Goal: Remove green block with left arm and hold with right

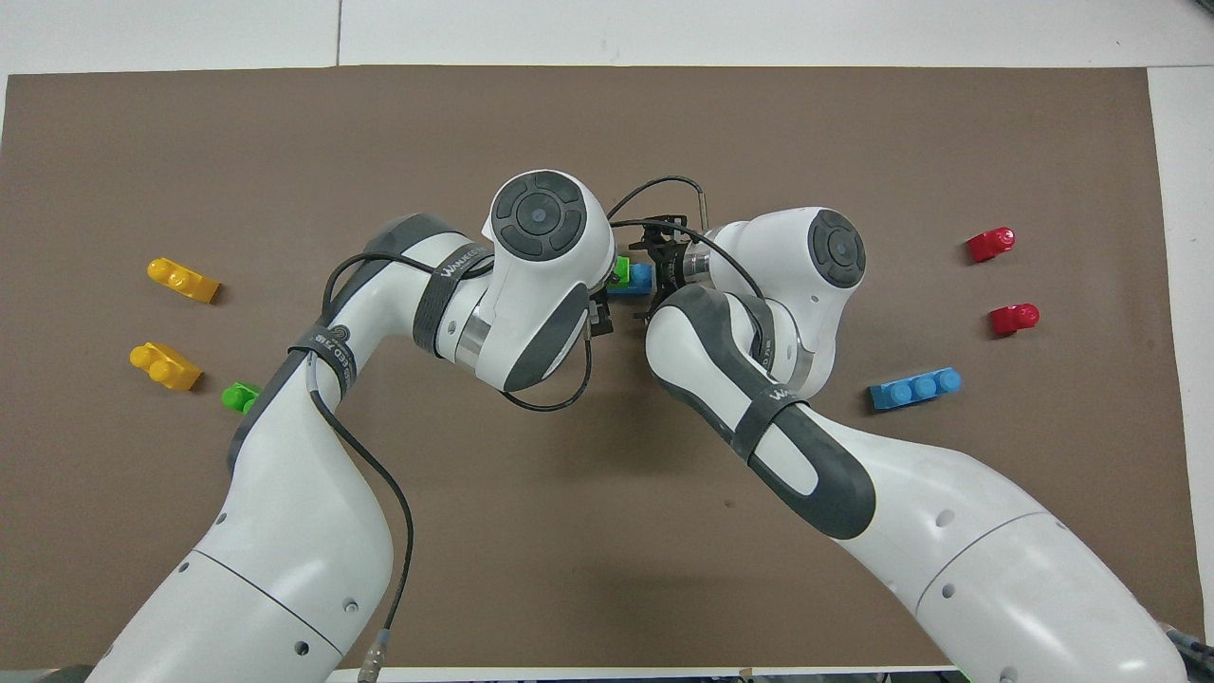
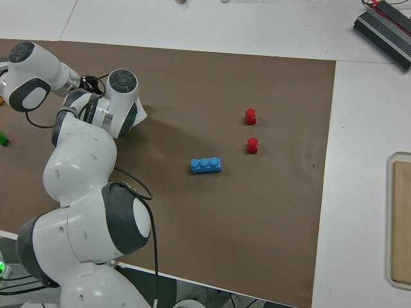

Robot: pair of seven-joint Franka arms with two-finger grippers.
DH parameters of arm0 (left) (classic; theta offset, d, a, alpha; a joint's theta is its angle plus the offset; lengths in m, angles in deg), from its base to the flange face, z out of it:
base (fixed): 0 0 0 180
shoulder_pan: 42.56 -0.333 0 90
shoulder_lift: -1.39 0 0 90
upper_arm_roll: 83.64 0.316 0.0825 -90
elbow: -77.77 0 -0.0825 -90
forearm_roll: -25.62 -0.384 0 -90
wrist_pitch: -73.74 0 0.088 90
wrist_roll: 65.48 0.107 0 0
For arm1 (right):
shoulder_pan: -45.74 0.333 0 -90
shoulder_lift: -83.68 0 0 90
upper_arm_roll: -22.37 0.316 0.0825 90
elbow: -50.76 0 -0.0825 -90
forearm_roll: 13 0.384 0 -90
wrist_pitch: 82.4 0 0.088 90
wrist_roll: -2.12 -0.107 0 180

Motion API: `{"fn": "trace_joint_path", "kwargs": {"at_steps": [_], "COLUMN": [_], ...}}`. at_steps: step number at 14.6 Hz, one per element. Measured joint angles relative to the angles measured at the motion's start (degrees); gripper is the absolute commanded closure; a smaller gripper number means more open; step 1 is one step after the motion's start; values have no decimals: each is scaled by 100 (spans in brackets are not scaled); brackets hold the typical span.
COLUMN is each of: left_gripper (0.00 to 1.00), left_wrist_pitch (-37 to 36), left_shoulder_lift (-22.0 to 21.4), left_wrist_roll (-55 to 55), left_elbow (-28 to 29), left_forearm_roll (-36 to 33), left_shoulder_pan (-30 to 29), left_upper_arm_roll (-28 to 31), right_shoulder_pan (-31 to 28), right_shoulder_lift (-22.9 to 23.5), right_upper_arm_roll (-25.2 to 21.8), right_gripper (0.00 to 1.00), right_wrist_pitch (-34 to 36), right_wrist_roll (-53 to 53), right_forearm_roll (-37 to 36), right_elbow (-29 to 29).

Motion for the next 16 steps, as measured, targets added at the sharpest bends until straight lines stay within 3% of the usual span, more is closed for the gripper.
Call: {"fn": "trace_joint_path", "kwargs": {"at_steps": [1,3,4,5,12,15,16], "left_gripper": [0,0,0,0,3,54,89], "left_wrist_pitch": [1,6,7,7,9,10,10], "left_shoulder_lift": [0,0,0,0,0,0,0], "left_wrist_roll": [0,0,0,0,-1,-2,-2], "left_elbow": [1,2,2,2,4,7,17], "left_forearm_roll": [0,0,0,0,0,0,0], "left_shoulder_pan": [0,0,0,0,0,0,0], "left_upper_arm_roll": [0,0,0,0,0,2,2], "right_shoulder_pan": [0,-1,-2,-2,-6,-6,-6], "right_shoulder_lift": [1,3,2,1,-8,-8,-8], "right_upper_arm_roll": [0,-6,-8,-8,-12,-12,-12], "right_gripper": [16,61,74,100,100,100,100], "right_wrist_pitch": [0,0,0,0,-2,-3,-3], "right_wrist_roll": [0,0,0,0,0,0,0], "right_forearm_roll": [0,0,1,2,11,11,11], "right_elbow": [0,-1,0,1,5,4,4]}}
